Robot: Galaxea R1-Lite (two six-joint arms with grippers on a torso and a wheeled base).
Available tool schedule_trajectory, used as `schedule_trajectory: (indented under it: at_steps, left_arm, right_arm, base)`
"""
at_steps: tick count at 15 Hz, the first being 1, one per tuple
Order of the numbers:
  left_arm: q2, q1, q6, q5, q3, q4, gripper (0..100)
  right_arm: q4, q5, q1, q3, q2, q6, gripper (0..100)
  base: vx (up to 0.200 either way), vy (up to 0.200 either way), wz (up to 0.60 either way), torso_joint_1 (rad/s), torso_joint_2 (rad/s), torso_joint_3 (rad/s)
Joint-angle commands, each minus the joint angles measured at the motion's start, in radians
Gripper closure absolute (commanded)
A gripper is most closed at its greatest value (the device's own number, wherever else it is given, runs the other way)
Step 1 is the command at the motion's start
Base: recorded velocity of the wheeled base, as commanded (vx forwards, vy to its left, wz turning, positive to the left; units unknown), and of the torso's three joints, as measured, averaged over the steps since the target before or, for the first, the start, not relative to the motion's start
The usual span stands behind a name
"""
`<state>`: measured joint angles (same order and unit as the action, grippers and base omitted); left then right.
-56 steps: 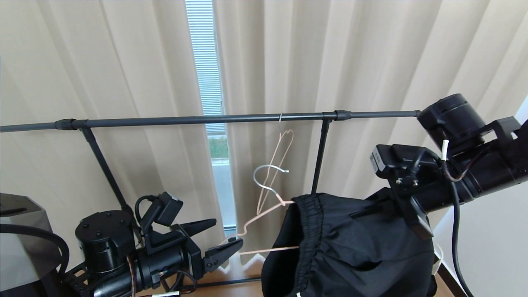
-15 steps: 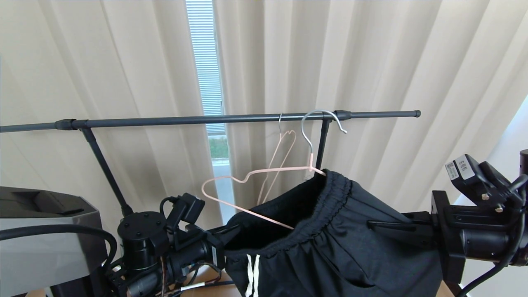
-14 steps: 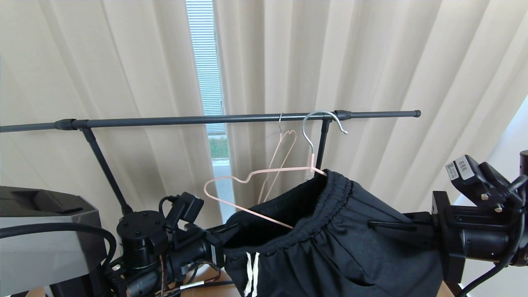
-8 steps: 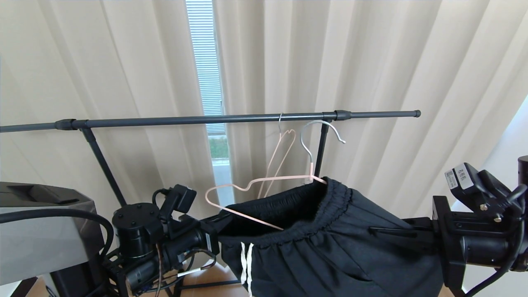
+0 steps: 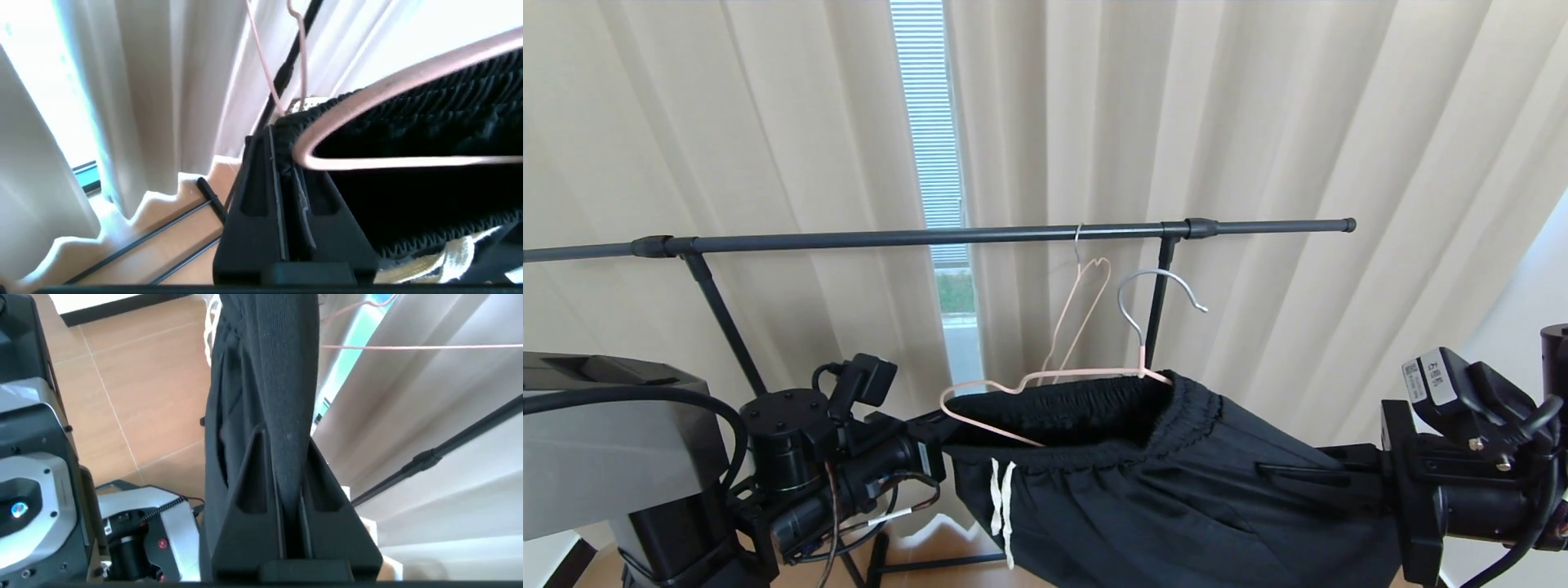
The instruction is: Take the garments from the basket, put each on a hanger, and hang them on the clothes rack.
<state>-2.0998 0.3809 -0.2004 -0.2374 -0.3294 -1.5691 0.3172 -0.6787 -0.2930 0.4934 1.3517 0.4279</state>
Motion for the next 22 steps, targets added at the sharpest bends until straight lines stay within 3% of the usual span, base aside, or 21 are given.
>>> schedule_trajectory:
  at_steps: [1, 4, 10, 17, 22]
  left_arm:
    - [0.000, -0.008, -0.001, 0.001, -0.005, -0.002, 100]
    - [0.001, -0.013, -0.001, 0.001, -0.010, -0.002, 100]
    - [0.009, -0.027, -0.001, 0.000, -0.016, -0.002, 100]
    - [0.037, -0.017, 0.003, 0.001, -0.005, -0.002, 100]
    - [0.159, 0.000, 0.016, 0.003, -0.011, 0.044, 100]
  right_arm:
    - [-0.001, -0.001, 0.006, -0.009, 0.006, 0.017, 100]
    - [-0.003, -0.001, 0.015, -0.018, 0.004, 0.049, 100]
    - [-0.004, -0.001, 0.041, -0.053, 0.009, 0.189, 100]
    - [-0.004, 0.028, 0.041, -0.055, 0.026, 0.192, 100]
    - [0.006, 0.134, 0.031, -0.044, 0.070, 0.190, 100]
  base:
    - [0.000, 0.000, 0.00, 0.000, 0.00, 0.000]
    - [0.000, 0.000, 0.00, 0.000, 0.00, 0.000]
    - [0.000, 0.000, 0.00, 0.000, 0.00, 0.000]
    - [0.000, 0.000, 0.00, 0.000, 0.00, 0.000]
    - [0.000, 0.000, 0.00, 0.000, 0.00, 0.000]
